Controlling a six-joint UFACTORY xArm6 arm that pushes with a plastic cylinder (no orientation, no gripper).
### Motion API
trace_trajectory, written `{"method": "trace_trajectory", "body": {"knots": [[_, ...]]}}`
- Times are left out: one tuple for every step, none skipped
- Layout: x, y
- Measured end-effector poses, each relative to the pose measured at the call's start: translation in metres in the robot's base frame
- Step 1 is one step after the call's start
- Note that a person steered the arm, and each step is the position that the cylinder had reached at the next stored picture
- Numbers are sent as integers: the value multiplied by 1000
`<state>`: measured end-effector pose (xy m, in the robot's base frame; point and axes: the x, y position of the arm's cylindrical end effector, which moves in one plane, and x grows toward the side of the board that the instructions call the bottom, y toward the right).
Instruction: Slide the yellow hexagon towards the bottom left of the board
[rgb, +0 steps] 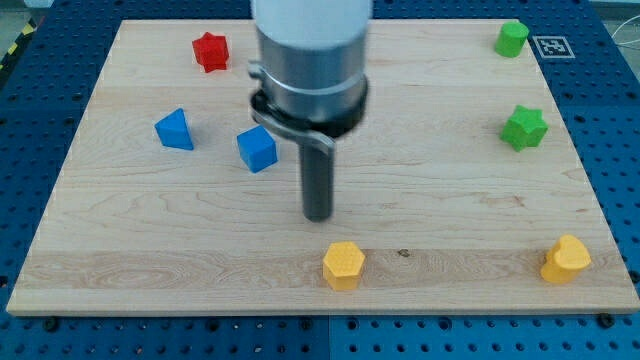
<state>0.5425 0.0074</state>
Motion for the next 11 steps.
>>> {"method": "trace_trajectory", "body": {"knots": [[28, 45], [-16, 51], [-24, 86], [5, 142], [69, 157], [76, 149], [76, 149], [76, 126], [77, 78], [76, 11], [76, -58]]}}
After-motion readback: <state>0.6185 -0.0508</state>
